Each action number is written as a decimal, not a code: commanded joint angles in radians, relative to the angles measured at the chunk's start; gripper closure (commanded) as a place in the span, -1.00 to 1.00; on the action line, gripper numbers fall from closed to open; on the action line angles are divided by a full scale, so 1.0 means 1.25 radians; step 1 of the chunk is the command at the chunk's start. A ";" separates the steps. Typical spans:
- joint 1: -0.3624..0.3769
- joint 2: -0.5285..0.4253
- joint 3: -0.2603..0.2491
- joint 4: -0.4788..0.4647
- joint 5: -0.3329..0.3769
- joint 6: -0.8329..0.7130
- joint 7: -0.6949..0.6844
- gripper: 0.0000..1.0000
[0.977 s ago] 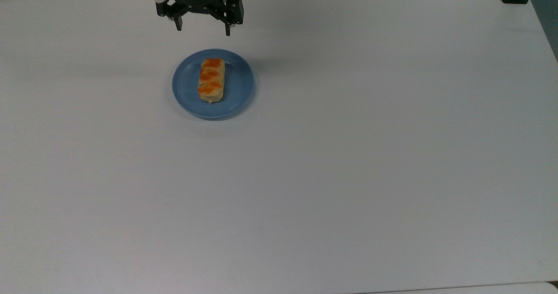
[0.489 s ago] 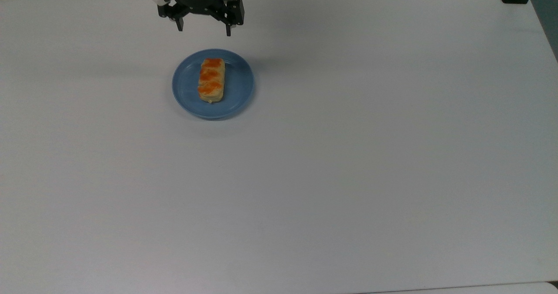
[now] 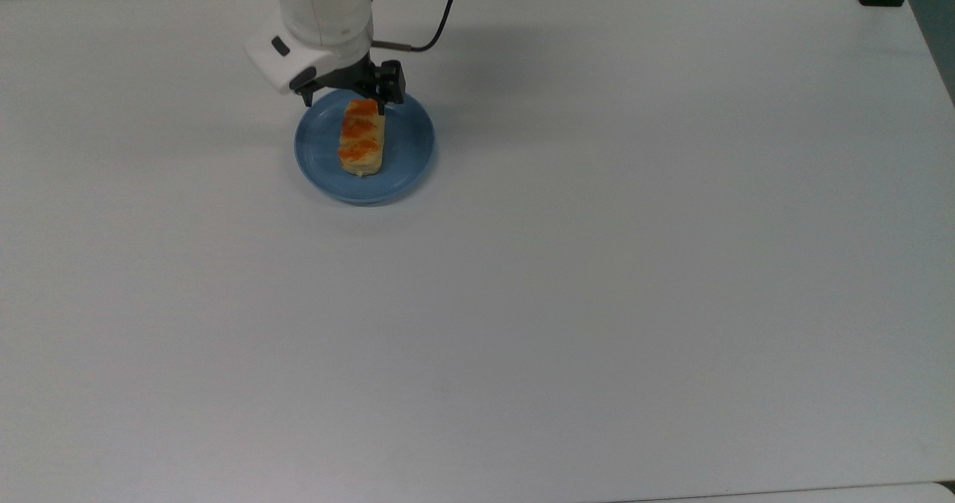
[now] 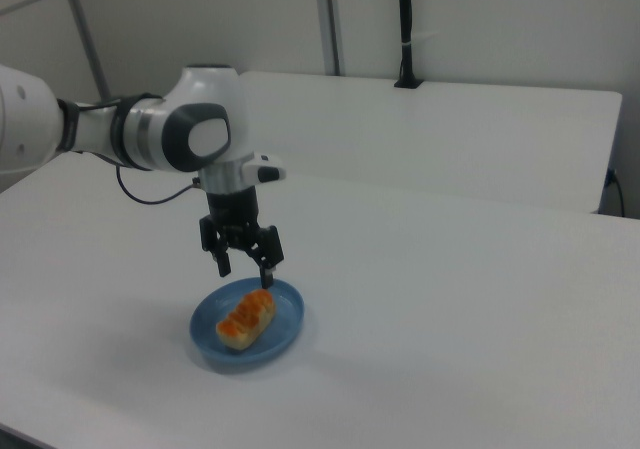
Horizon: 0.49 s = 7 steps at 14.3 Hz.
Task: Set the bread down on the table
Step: 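Lower the gripper onto the orange-topped bread and close on it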
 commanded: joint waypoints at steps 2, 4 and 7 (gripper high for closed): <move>-0.002 0.023 -0.002 -0.056 -0.008 0.079 -0.014 -1.00; -0.001 0.027 -0.001 -0.065 -0.008 0.089 -0.013 -1.00; 0.002 0.036 0.001 -0.073 -0.008 0.099 -0.008 -1.00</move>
